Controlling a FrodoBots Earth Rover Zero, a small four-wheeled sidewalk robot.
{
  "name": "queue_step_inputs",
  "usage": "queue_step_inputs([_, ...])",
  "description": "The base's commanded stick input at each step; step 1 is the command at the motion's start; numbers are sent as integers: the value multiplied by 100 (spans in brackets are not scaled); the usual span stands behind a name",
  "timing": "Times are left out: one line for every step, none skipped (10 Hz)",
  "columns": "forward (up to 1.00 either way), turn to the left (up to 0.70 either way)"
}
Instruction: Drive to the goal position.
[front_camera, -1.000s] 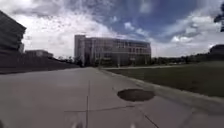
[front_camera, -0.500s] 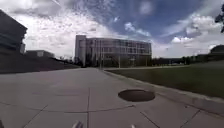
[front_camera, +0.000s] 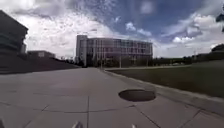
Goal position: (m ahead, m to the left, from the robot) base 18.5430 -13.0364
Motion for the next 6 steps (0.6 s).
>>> queue_step_inputs([4,0])
queue_step_inputs([4,0])
queue_step_inputs([4,0])
queue_step_inputs([4,0])
queue_step_inputs([4,0])
queue_step_inputs([4,0])
